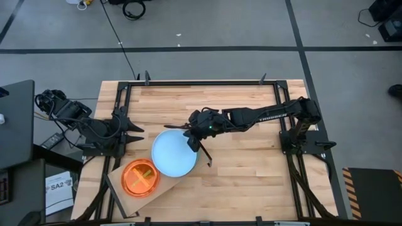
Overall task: Place and stack plates onto a shelf
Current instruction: Stack the gray plate on top of the blue plate on the shelf
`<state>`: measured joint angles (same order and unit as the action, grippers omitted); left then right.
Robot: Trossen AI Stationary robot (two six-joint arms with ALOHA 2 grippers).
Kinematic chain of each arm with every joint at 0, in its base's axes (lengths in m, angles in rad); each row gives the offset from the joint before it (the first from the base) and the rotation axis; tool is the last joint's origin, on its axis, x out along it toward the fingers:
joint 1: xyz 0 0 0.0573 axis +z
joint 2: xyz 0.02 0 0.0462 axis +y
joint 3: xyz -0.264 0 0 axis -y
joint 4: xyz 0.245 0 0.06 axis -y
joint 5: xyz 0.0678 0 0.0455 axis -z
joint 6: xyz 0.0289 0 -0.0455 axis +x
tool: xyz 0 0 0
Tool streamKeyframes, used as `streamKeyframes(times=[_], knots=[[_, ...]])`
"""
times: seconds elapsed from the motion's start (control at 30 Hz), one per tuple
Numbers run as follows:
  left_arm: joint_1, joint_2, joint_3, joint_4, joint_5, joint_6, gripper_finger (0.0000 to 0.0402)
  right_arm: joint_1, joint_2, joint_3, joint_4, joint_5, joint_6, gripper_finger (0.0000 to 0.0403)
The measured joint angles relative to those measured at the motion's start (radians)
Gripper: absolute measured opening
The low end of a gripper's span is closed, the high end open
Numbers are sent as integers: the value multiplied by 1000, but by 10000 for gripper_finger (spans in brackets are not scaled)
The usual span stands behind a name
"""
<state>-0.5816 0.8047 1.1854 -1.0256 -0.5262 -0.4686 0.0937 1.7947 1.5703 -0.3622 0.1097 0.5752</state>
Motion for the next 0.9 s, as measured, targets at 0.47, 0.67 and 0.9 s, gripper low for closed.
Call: streamKeyframes(times=[0.47,0.67,0.9], knots=[[0,0,0,0,0,0,141,-22,0,0,0,0,-55,27],[0,0,0,0,0,0,141,-30,0,0,0,-1,-55,30],[0,0,0,0,0,0,141,-32,0,0,2,-3,-55,59]])
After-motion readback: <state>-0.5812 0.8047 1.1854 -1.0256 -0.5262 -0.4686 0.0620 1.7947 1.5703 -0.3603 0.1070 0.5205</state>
